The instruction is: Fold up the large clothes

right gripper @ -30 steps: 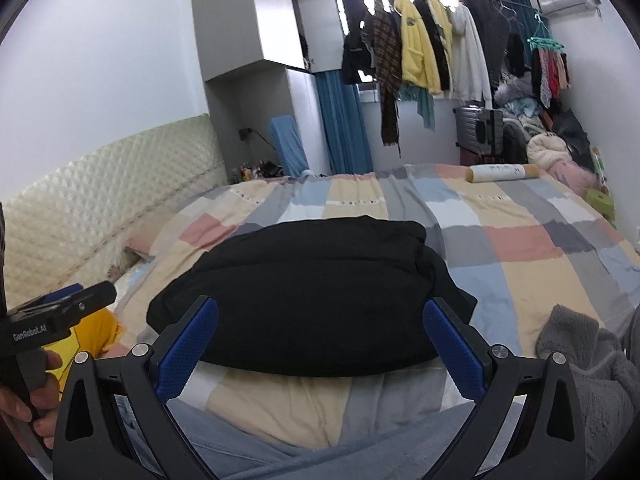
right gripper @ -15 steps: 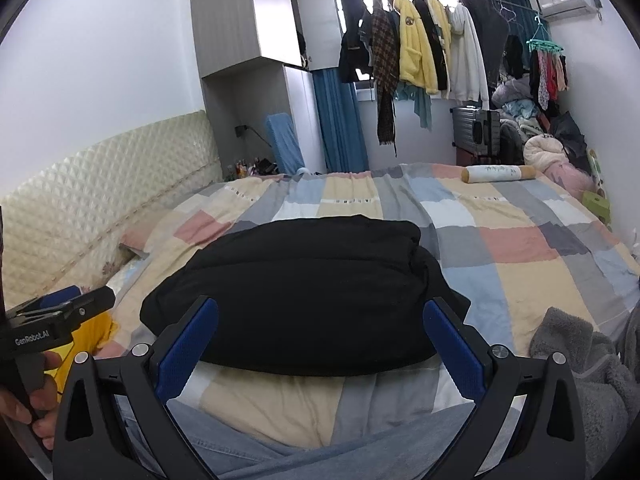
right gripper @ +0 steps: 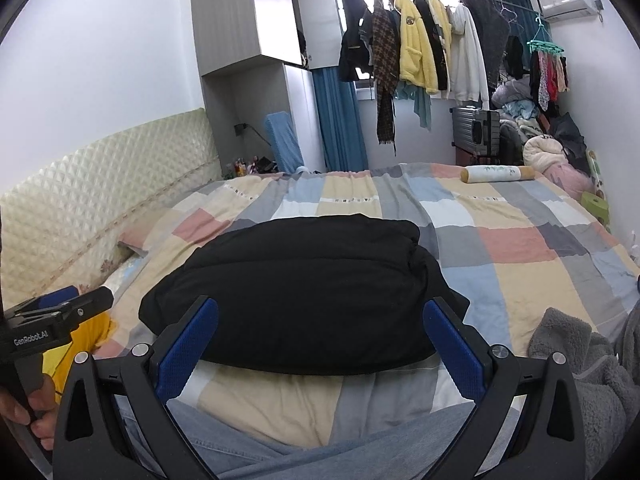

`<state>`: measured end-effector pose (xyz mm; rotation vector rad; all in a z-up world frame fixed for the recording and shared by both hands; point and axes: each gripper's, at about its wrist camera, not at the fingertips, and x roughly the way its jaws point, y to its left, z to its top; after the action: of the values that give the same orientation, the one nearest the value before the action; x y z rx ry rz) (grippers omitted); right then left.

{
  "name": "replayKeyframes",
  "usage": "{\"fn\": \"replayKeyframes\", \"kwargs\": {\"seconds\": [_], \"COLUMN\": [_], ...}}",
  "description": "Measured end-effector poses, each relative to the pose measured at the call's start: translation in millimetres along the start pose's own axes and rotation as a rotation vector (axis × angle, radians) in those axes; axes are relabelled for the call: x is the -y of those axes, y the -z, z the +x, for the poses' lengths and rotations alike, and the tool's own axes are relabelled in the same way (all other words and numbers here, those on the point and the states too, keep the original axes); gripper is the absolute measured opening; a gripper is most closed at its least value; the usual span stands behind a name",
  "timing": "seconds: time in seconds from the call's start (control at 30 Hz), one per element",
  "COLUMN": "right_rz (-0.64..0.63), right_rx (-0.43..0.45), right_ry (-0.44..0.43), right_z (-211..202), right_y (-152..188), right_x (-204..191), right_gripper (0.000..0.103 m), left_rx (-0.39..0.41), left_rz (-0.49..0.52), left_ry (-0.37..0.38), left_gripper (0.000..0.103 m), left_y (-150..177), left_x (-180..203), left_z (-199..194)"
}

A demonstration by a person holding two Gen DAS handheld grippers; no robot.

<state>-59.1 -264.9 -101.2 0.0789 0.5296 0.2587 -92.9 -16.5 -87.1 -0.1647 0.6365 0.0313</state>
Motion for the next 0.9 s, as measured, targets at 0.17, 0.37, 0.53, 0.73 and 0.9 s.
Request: {"fn": "replayKeyframes", "kwargs": {"seconds": [0.17, 0.37, 0.53, 0.73, 0.9], "right_rz": [0.008, 0.017, 0.017, 0.021, 0.020], "right_rx": [-0.014, -0.020, -0.021, -0.020, -0.020], "right_ry": [0.012, 0.020, 0.020, 0.017, 0.021], "right_z": [2.0, 1.2, 0.3, -1.5, -1.1], "right_y": [2.2, 5.6, 6.6, 7.4, 6.8], "right_x": [2.4, 4.8, 5.1, 5.8, 5.4], "right_gripper": [0.103, 0.103, 0.103, 0.103, 0.103], "left_rx": [-0.007, -0.014, -0.018, -0.018, -0.017], "left_rz": [-0.007, -0.009, -0.006, 0.004, 0.004], "left_ry": [-0.004, 0.001, 0.005, 0.010, 0.011], "left_gripper": [0.103, 0.103, 0.103, 0.103, 0.103], "left_y": [0.8, 1.8, 2.1, 1.6, 2.4], "left_x": [-3.4, -2.8, -2.4, -0.6, 0.6], "left_z": [0.8, 2.0, 1.6, 0.1, -0.5]}}
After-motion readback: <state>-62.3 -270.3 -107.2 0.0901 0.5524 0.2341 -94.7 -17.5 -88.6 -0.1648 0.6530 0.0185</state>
